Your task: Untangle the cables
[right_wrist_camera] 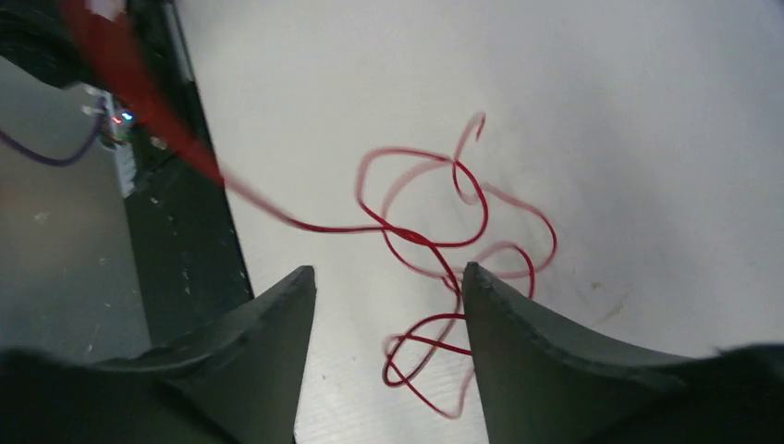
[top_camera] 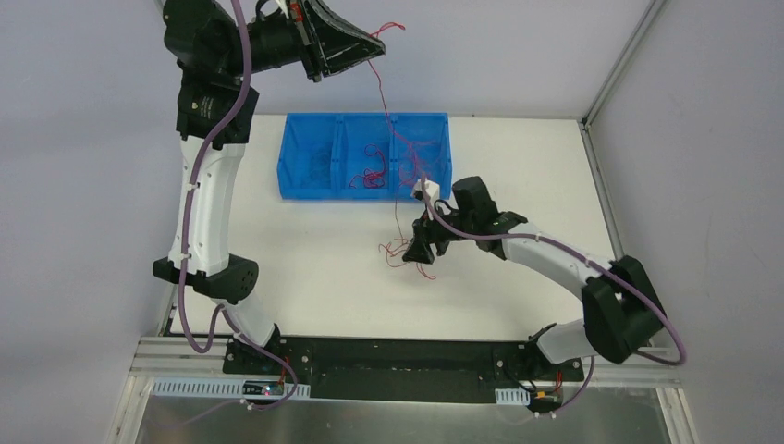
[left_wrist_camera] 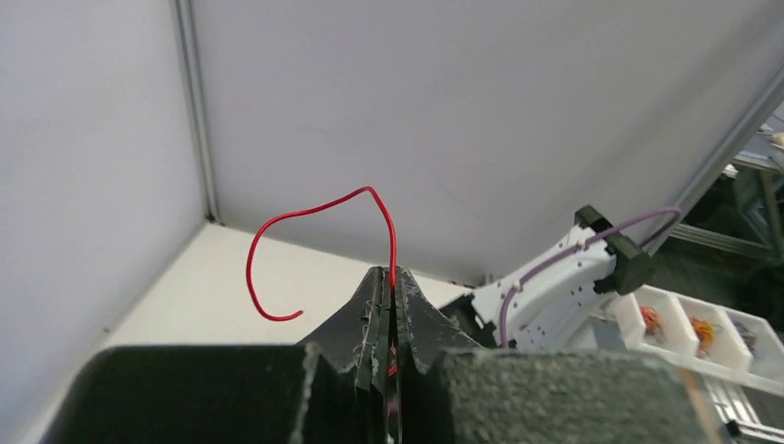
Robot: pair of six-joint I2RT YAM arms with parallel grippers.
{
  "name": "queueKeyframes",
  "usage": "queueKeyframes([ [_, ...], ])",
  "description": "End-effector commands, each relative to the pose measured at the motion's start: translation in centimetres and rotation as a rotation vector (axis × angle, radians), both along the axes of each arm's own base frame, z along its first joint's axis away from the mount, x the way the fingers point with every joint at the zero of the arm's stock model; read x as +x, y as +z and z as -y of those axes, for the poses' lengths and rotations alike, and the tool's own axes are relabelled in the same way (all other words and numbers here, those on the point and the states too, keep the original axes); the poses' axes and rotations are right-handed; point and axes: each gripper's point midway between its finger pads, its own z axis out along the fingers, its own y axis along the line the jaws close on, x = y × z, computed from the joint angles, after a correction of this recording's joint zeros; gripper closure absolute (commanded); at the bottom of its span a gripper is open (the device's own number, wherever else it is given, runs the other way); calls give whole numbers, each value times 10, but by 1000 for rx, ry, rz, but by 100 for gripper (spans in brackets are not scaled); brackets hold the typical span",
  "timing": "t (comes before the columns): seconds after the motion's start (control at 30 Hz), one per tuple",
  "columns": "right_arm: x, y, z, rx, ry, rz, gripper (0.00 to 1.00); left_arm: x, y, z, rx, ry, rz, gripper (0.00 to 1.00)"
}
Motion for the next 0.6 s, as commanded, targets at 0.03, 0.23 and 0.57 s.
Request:
queueKeyframes([
  [0.03,18,-67,14,-192,-17,65,61,-16,60,-25,-114,149,263,100],
  [0.23,17,-94,50,-447,5,27,100,-8,108,-70,-267,424,425,100],
  [0.57,-3,-124,167,-821,35,-129,94,-4,138,-116,-355,708,518,100],
])
